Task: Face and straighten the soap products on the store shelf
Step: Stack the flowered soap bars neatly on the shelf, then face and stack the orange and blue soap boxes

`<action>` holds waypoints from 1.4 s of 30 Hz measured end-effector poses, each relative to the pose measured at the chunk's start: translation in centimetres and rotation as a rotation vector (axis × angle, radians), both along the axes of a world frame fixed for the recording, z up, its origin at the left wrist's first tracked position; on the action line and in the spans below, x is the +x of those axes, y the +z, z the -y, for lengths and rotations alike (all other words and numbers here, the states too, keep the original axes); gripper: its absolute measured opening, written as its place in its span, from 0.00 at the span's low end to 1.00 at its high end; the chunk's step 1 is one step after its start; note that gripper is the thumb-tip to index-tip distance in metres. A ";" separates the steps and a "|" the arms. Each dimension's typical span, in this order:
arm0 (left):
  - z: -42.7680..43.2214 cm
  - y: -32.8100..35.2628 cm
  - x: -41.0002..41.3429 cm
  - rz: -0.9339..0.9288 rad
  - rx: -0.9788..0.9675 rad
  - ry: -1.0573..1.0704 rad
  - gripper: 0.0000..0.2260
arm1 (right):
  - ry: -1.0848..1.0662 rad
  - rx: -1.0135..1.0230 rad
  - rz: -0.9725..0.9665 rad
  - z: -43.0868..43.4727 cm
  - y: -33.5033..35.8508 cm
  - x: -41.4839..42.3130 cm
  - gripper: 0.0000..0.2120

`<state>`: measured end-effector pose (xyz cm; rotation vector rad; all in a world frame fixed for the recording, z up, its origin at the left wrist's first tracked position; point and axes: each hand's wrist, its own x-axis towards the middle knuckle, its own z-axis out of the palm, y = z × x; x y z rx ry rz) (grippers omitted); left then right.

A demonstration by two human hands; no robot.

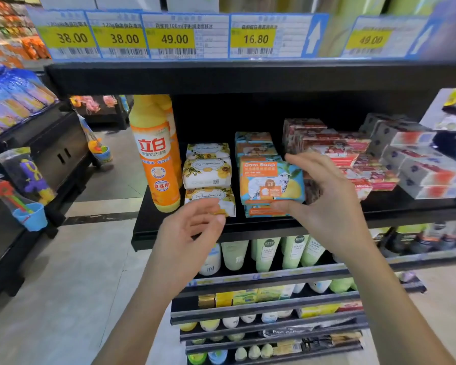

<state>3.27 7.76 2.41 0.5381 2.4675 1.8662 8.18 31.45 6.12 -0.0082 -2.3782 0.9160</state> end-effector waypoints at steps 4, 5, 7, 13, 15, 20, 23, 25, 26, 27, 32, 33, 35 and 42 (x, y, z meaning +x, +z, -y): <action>-3.6 0.9 0.3 0.163 0.126 -0.155 0.25 | 0.061 -0.001 -0.083 -1.6 -1.0 1.0 0.37; -4.5 1.0 0.4 0.179 0.139 -0.170 0.27 | 0.079 -0.005 -0.101 -2.1 -1.2 1.1 0.37; -6.4 1.4 0.7 0.207 0.203 -0.181 0.25 | 0.126 -0.039 -0.134 -3.2 -1.5 1.3 0.37; -11.4 2.2 1.3 0.242 0.348 -0.150 0.19 | 0.266 -0.134 -0.127 -6.9 -1.7 1.6 0.35; -12.5 2.2 1.5 0.244 0.385 -0.120 0.19 | 0.287 -0.137 -0.094 -8.1 -1.6 1.6 0.37; -15.5 2.0 2.3 0.233 0.446 -0.084 0.17 | 0.400 -0.534 0.051 -11.0 -1.2 1.8 0.37; -16.6 2.2 2.9 0.206 0.425 -0.069 0.17 | 0.419 -0.721 0.101 -12.2 -0.7 1.7 0.29; -17.1 2.3 3.1 0.183 0.400 -0.055 0.17 | 0.419 -0.698 0.124 -12.7 -0.7 1.6 0.25; -17.3 2.5 3.2 0.173 0.392 -0.046 0.17 | 0.423 -0.706 0.128 -12.9 -0.8 1.5 0.24; -17.4 2.6 3.3 0.163 0.387 -0.035 0.18 | 0.430 -0.728 0.129 -13.1 -0.6 1.6 0.23; -17.6 2.6 3.7 0.119 0.372 -0.044 0.18 | 0.455 -0.830 0.124 -13.4 -1.1 1.6 0.21; -17.6 2.5 3.8 0.117 0.381 -0.043 0.19 | 0.455 -0.847 0.117 -13.3 -1.3 1.6 0.20; -17.5 2.4 3.8 0.110 0.382 -0.044 0.19 | 0.459 -0.874 0.093 -13.0 -1.5 1.6 0.20; -17.4 2.1 4.1 0.114 0.412 -0.037 0.19 | 0.466 -0.905 -0.018 -12.6 -2.1 2.1 0.23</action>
